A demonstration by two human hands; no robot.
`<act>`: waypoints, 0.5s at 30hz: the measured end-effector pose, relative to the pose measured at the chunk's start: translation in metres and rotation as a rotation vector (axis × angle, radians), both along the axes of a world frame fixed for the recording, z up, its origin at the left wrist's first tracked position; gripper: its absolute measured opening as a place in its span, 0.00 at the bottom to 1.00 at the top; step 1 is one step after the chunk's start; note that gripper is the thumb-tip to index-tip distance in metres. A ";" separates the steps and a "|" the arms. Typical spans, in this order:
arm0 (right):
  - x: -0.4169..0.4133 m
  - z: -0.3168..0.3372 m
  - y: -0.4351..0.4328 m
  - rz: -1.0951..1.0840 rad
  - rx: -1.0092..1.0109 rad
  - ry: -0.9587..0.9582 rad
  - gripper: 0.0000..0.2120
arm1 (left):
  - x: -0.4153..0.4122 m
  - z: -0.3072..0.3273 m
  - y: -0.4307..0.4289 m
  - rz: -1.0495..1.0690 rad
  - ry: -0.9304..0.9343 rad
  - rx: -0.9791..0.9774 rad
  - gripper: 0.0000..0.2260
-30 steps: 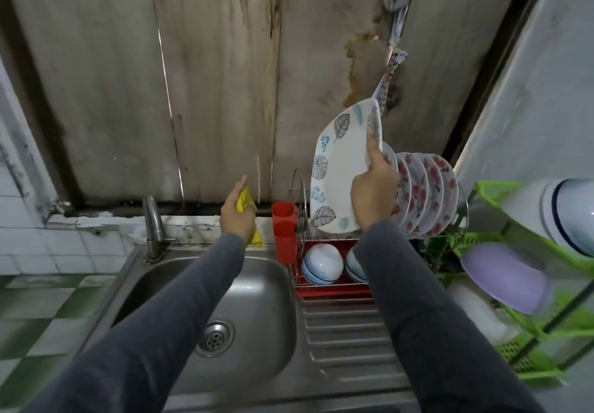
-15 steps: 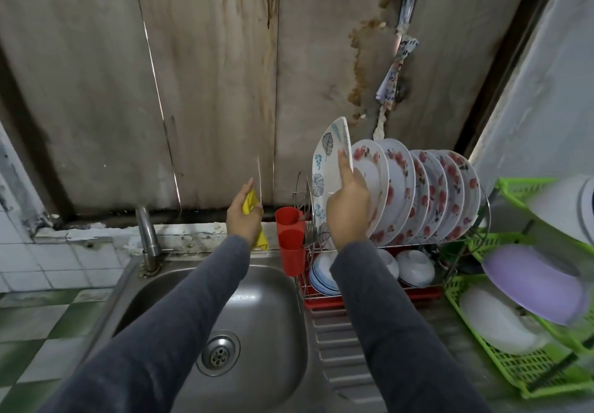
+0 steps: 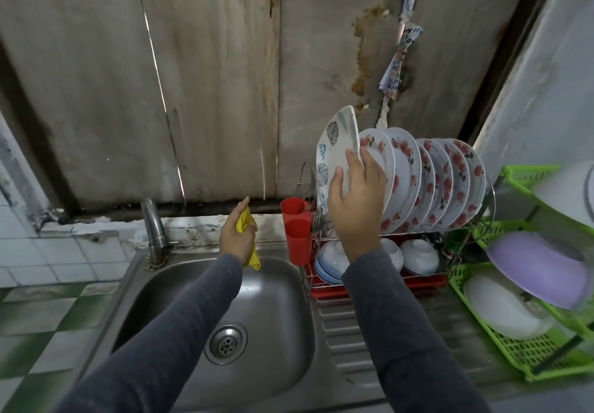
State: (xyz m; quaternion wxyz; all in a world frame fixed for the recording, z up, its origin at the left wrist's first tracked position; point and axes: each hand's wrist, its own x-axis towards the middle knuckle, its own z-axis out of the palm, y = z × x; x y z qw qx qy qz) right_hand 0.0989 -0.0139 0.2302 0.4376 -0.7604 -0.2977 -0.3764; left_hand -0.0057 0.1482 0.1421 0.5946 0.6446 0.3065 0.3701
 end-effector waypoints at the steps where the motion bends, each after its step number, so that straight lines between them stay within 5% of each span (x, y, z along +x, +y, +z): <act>1: -0.006 -0.001 -0.002 0.023 0.009 -0.023 0.17 | -0.006 -0.001 -0.003 0.005 0.008 0.008 0.26; 7: -0.058 -0.010 -0.013 0.273 -0.063 0.005 0.16 | -0.060 -0.013 -0.030 0.034 0.071 0.063 0.26; 15: -0.124 -0.082 -0.016 0.528 -0.435 0.165 0.19 | -0.155 -0.047 -0.072 0.145 0.170 0.017 0.18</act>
